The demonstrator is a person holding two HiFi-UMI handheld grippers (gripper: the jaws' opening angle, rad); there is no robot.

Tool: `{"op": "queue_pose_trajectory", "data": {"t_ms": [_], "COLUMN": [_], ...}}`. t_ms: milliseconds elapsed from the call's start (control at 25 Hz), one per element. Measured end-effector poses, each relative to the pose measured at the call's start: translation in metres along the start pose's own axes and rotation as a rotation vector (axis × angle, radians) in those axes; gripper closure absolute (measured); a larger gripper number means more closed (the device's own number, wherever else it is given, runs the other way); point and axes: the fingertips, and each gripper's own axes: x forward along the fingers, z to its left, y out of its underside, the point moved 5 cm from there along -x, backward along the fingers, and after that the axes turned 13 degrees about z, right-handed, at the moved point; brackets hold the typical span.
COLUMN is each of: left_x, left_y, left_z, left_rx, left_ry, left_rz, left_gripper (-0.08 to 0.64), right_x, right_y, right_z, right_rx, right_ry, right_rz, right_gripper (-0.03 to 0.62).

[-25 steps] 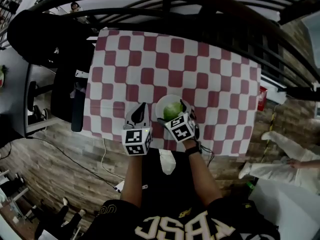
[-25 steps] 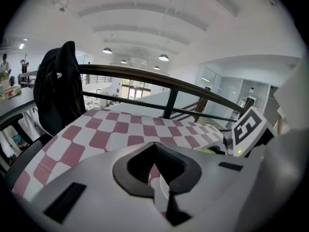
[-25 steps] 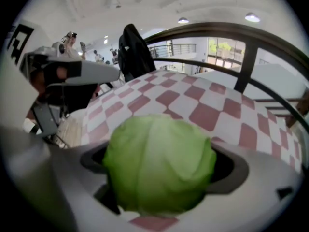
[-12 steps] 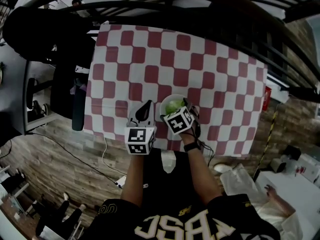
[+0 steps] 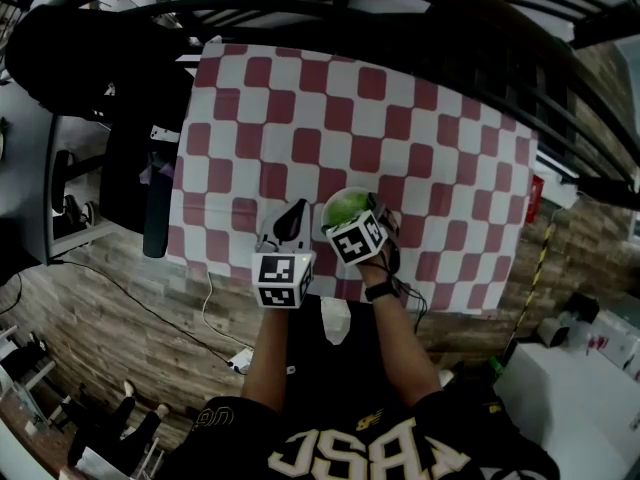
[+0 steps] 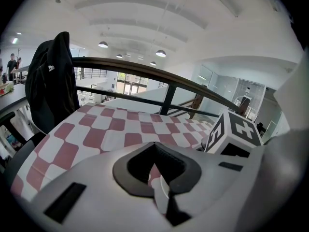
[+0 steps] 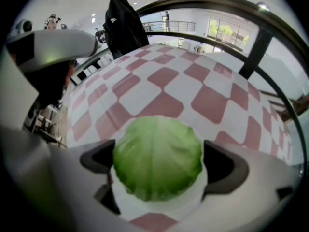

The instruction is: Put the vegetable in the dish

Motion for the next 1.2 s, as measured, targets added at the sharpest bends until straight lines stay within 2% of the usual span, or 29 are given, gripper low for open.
{"op": "queue_pose_trajectory", "data": {"t_ms": [280,600,800,1000,1200], "left_x": [-0.004,-0.029,-0.047,-0.082,-0.111], "left_y": [-0.003,-0.025,-0.082,-0.132,-0.165], "left_z": [0.0,-0.012,-0.019,-0.032,-0.044], "left_rx": [-0.011,0.007,0.074,0.125,0.167], "left_ry": [-0.001,0.002,-0.022,-0.025,-0.031], "left_rz": [-0.002,-0.052,-0.16,-0.279,-0.368], "left_gripper": [0.541,0.541,0.541,0.541,0.541], "right_x": [-0.013,-0.06,-0.112,-0.176,-0.234], "right_y": [-0.003,0.007,-0.02,-0.037,-0.047], "right_z": [-0.003,-0.011,-0.032,-0.036,-0.039], "right_rx": [-0.004,0.075,0.133,0.146,0.161], "right_ry": [0.014,0.004,0.005,0.005,-0.007], "right_rz": [-0.019,-0.134,-0.284,-0.452,-0.603], "right_gripper": [0.029,0.031,0.031,0.031,0.032]}}
